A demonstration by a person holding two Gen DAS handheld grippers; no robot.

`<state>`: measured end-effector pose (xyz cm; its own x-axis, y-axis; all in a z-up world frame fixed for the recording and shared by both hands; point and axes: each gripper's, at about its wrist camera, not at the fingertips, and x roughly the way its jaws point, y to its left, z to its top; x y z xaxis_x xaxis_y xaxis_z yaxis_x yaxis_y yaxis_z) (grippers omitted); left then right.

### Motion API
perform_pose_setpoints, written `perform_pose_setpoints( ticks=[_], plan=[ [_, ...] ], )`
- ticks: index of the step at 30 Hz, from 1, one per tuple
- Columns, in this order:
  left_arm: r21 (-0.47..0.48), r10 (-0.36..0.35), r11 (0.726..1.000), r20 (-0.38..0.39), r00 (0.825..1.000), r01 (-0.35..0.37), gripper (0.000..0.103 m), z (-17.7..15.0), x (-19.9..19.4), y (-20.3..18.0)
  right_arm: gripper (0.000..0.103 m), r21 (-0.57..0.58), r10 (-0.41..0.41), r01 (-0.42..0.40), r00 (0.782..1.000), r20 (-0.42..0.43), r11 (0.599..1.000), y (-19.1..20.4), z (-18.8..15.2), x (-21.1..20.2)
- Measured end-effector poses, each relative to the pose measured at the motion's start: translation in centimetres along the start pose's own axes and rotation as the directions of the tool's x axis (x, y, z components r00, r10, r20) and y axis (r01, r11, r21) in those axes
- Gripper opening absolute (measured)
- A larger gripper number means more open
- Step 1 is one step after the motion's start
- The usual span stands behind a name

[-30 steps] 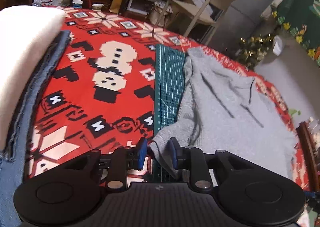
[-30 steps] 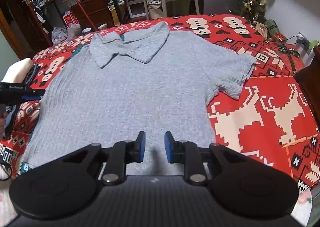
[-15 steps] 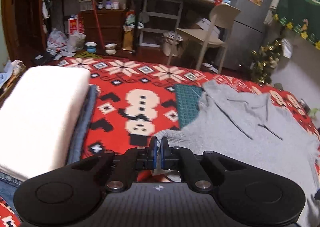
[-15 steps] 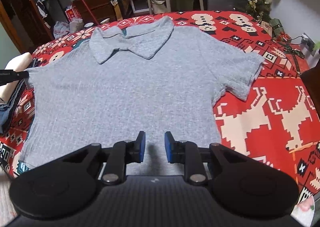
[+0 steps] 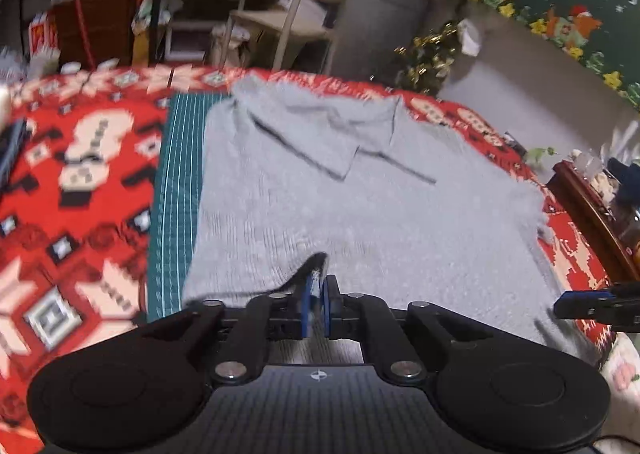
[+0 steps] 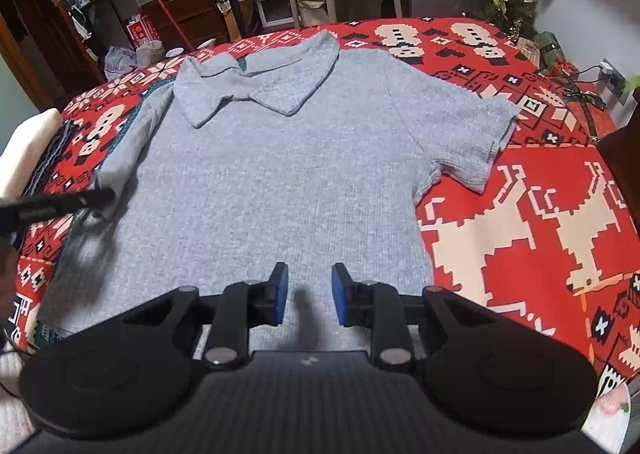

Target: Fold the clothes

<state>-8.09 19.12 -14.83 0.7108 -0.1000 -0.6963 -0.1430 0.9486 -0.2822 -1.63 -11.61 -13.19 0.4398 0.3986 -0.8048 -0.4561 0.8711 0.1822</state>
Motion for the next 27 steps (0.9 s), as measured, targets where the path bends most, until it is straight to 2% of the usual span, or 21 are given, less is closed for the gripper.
perform_pose_setpoints(
  ticks=[4,10,13,16,22,25,27],
  plan=[
    [-0.066,-0.025,0.998,0.004,1.0,0.025,0.016,-0.5,-1.5,1.2,0.027,0.007,-0.003,0.003,1.0,0.005,1.0,-0.3,0.1,-0.3],
    [-0.201,-0.01,0.979,0.059,0.998,0.021,0.016,-0.9,-4.7,4.1,0.03,0.02,0.005,-0.005,1.0,0.004,1.0,-0.5,-0.2,0.0],
    [-0.272,0.039,0.962,0.043,0.998,-0.026,0.016,-0.5,-3.8,5.9,0.03,0.013,0.011,-0.011,1.0,-0.005,1.0,-0.2,-0.3,0.3],
    [-0.293,0.079,0.954,0.041,0.996,-0.064,0.016,0.0,-2.9,6.8,0.03,0.0,0.017,-0.017,1.0,-0.002,1.0,0.1,-0.2,0.3],
    [-0.146,0.124,0.982,0.013,0.992,-0.121,0.016,0.2,-1.4,5.2,0.03,-0.004,0.01,-0.01,1.0,0.0,1.0,0.2,-0.3,0.1],
    [-0.032,0.175,0.984,0.0,0.985,-0.175,0.016,0.2,-1.1,3.6,0.03,0.001,0.01,-0.01,1.0,-0.005,1.0,0.1,-0.4,0.2],
    [0.011,0.18,0.984,-0.006,0.984,-0.18,0.016,0.0,-0.8,3.0,0.03,0.003,0.013,-0.013,1.0,-0.009,1.0,0.0,-0.5,0.3]
  ],
)
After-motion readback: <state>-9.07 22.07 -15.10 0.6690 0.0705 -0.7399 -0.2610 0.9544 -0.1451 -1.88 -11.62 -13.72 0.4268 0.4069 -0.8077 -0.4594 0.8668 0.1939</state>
